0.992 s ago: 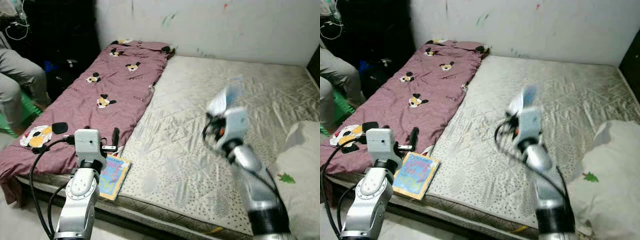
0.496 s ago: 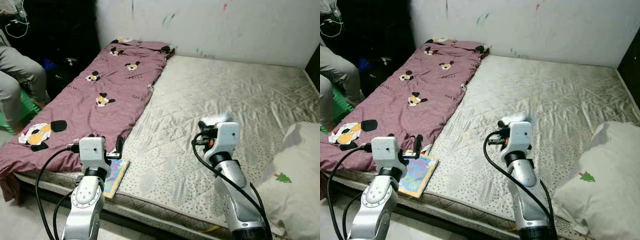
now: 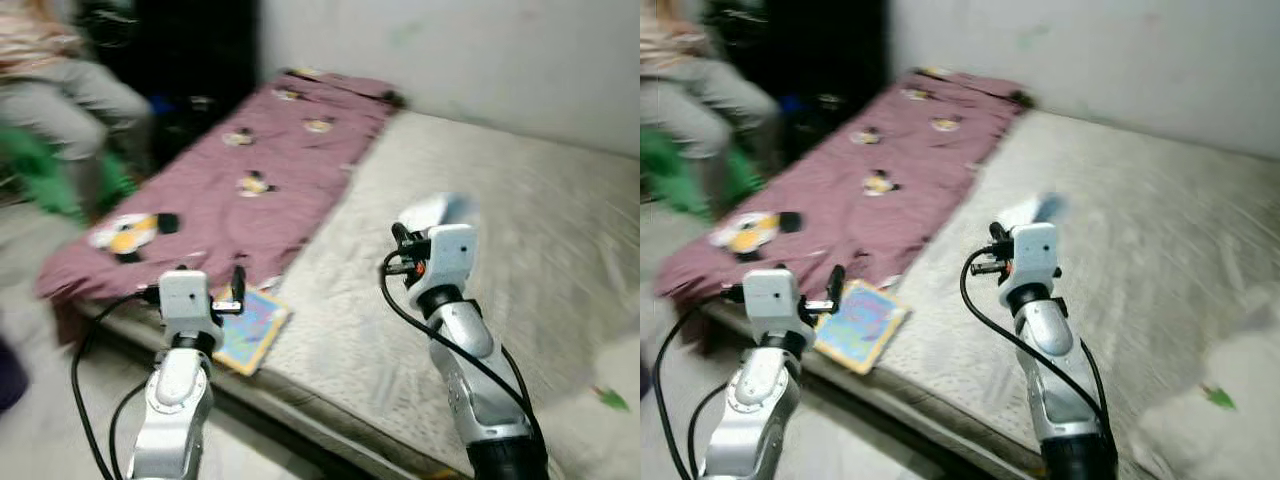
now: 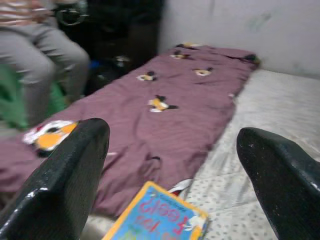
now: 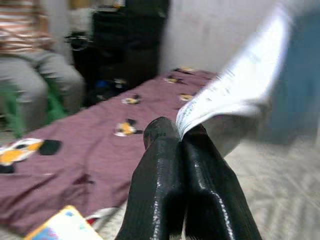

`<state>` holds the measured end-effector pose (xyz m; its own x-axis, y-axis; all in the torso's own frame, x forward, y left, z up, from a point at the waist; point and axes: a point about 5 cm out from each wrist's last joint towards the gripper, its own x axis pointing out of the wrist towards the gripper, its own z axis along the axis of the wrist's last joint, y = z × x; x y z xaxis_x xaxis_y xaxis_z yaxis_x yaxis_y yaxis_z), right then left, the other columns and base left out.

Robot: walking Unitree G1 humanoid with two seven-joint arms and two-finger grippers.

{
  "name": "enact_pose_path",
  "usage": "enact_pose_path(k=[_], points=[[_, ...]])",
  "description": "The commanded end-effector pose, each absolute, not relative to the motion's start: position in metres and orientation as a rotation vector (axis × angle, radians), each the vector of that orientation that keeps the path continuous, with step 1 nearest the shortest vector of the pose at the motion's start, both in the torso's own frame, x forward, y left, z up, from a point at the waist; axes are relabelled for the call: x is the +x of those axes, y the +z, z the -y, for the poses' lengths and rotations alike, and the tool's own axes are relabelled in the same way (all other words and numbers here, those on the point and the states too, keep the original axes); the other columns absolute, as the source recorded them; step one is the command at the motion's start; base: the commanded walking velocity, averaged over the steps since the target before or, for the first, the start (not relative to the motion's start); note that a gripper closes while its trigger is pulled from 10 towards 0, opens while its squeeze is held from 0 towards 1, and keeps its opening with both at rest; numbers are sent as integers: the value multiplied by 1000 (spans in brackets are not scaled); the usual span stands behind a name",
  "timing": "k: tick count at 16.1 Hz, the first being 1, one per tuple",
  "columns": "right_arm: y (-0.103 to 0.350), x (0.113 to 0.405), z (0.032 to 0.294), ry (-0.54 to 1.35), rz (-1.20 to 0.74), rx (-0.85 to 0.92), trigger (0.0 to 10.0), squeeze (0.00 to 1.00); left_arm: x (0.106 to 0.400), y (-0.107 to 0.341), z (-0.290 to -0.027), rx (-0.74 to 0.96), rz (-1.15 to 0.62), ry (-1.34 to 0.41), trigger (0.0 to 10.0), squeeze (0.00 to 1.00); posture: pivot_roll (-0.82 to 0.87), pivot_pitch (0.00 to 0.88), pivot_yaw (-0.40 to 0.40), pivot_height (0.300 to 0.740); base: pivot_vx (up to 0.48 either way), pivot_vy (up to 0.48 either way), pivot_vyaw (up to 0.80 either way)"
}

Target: Clean up the room

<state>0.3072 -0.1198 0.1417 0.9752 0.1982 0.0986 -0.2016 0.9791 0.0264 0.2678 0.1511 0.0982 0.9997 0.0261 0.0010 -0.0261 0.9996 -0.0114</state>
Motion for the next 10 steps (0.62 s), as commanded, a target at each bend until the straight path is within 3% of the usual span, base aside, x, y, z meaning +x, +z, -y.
enact_pose_path(k=[1,10], points=[[142,309,118,203,89,46,10000,0,266,100,-150,-9,5,27,10000,0,-30,0,-2,740,0,0,788],[143,312,107,281,86,56,10000,0,266,102,-152,-24,10,45,10000,0,-16,0,-15,740,0,0,792]])
